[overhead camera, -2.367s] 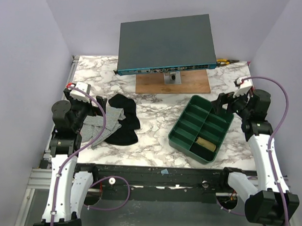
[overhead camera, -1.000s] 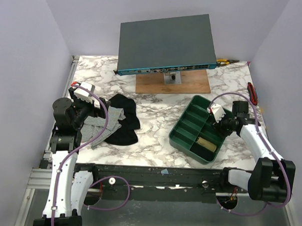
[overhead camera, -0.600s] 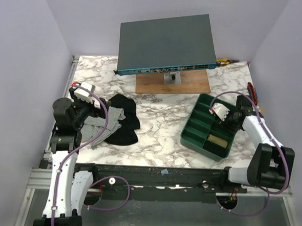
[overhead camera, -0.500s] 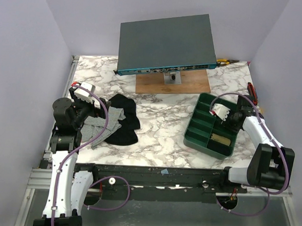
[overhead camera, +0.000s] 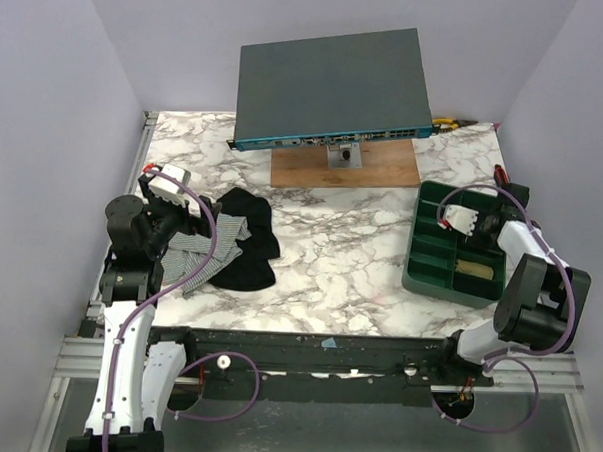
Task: Roll the underwear
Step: Move the storage box to the corner of the board, then move the underwear to the corner of the board, then move the underwear to the center of the board.
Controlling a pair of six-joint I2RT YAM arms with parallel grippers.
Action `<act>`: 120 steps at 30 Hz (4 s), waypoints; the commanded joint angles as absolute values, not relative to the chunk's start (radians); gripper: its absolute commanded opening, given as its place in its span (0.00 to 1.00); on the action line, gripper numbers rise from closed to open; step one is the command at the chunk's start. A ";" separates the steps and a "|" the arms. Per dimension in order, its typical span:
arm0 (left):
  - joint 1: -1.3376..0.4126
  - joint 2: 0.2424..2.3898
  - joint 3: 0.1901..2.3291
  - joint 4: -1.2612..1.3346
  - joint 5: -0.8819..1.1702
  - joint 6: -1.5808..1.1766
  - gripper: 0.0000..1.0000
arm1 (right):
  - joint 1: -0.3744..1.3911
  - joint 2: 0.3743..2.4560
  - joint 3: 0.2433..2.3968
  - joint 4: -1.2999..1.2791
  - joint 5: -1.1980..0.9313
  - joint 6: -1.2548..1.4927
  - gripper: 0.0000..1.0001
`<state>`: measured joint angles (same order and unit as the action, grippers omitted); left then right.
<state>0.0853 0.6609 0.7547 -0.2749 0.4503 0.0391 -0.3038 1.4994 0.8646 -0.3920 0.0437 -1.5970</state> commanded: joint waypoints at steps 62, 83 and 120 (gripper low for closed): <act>-0.029 1.272 0.784 -0.488 0.069 0.515 0.00 | 0.137 1.206 0.862 -0.344 -0.744 -0.461 0.86; 0.207 1.284 0.864 -0.508 0.177 0.515 0.67 | 0.143 1.229 0.869 -0.355 -0.735 -0.460 0.86; -0.739 1.443 0.756 -0.460 0.182 0.529 0.19 | 0.173 1.238 0.854 -0.356 -0.713 -0.465 0.86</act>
